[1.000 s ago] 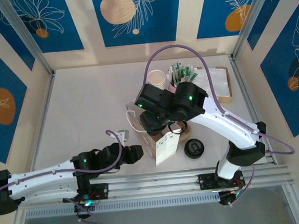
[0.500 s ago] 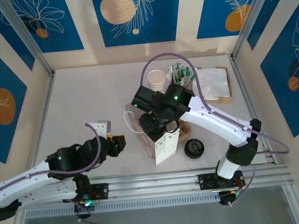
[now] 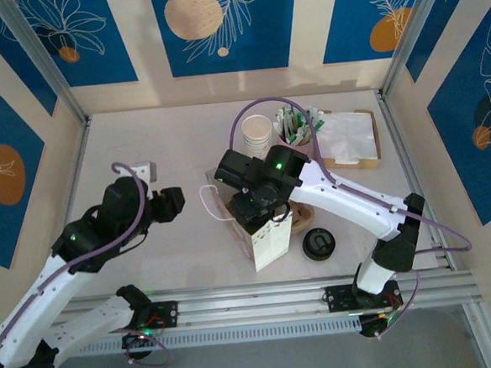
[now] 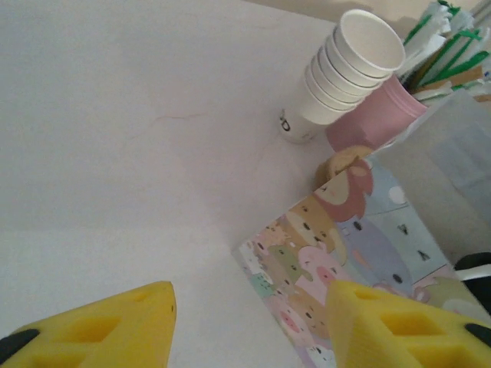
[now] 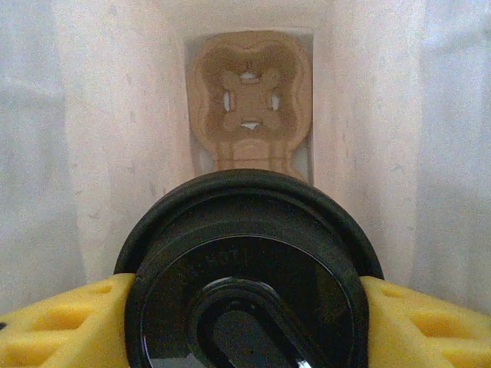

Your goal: Pack the takeout coffee

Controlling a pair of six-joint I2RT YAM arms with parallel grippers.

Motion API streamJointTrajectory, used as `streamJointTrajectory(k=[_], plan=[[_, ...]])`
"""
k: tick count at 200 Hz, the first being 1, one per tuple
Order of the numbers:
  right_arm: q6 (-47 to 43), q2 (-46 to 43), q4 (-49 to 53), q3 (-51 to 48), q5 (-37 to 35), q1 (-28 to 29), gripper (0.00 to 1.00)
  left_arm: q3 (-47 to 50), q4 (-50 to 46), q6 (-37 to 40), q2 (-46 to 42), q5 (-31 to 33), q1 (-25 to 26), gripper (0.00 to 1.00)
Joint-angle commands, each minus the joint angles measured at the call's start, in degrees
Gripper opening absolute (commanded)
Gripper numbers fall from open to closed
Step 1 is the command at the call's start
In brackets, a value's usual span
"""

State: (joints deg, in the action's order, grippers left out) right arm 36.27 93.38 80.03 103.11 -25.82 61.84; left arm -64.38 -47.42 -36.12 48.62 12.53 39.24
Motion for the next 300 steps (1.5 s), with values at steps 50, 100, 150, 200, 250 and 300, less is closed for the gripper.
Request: streamJointTrajectory(k=[50,100,150,200,250,300], plan=[[-0.6,-2.4,-3.6,-5.8,2.0,-0.6,0.32,-9.0,6.4,6.4,10.9,-26.3,-9.8,0.63],[-1.4,-1.8,-7.3,-9.8,3.0,-1.5,0.32,-10.9,5.8,9.0,13.4,-28.0,-10.4,0.64],[-1.5,-0.8,-7.9,-12.2,3.4,-2.1,0.32,-11.5,5.8,9.3,14.3,-27.6,-10.8,0.65],[-1.8,0.5,-8.8,-13.6,4.6,-2.4,0.32,-11.0,6.1,9.4,15.3,-29.7,-10.8,0.66],[-1.5,0.7,-10.8,-16.4,5.4,-2.1,0.32,-10.7,6.1,9.2,16.4,-29.8,-10.8,0.66],[-1.1,1.9,-10.5,-18.4,5.3,-2.2,0.32,-10.4,6.4,8.9,17.0,-30.5,-10.8,0.65]])
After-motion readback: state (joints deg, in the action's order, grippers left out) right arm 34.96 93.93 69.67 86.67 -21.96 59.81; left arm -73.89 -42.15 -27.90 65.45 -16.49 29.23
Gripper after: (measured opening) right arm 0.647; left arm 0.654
